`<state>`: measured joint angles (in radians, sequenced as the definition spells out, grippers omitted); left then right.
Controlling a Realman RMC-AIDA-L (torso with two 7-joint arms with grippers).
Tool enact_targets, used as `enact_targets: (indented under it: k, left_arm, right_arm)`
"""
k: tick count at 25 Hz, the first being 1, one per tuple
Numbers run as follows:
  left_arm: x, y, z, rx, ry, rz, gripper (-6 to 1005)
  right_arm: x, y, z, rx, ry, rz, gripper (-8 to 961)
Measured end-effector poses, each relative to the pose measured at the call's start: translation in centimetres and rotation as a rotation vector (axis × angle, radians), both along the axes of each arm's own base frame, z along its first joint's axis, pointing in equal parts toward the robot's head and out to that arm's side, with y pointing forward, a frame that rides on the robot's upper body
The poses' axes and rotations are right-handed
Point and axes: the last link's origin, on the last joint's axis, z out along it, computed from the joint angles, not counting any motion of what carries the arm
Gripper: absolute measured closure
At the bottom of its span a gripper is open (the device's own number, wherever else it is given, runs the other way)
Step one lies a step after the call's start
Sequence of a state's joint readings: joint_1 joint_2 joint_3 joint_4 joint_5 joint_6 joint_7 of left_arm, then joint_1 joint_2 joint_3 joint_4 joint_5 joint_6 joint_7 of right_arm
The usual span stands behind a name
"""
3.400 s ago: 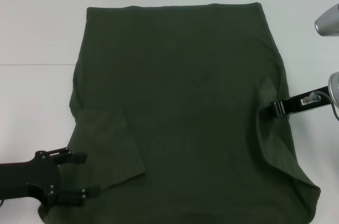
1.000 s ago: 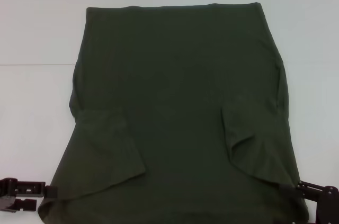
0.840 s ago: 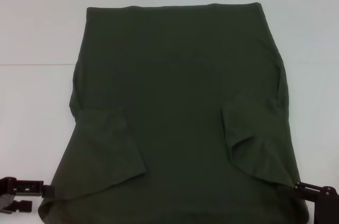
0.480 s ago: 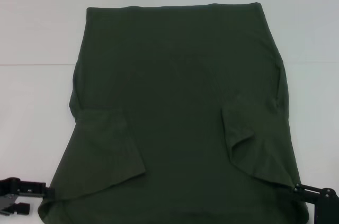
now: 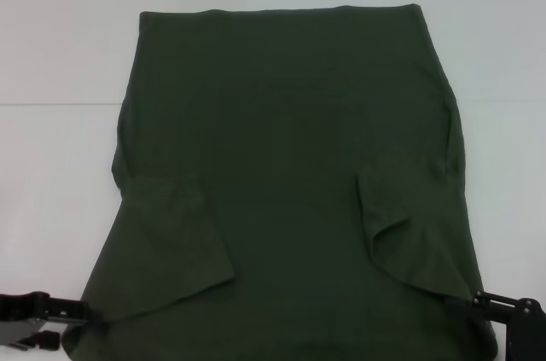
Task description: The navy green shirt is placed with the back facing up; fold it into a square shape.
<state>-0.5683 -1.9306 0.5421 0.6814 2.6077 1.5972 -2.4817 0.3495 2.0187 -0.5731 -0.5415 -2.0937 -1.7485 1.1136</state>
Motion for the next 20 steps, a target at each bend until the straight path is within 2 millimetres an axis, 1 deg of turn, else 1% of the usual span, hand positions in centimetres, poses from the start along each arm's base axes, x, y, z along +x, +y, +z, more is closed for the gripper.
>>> enact_targets:
  k: [14, 20]
  left_arm:
    - [0.4, 0.4, -0.8, -0.01, -0.005, -0.012, 63]
    - [0.7, 0.6, -1.2, -0.02, -0.008, -0.021, 88]
  right_arm:
    - [-0.5, 0.4, 0.1, -0.009, 0.006, 0.027, 79]
    - [-0.7, 0.5, 0.0, -0.007, 0.007, 0.031, 80]
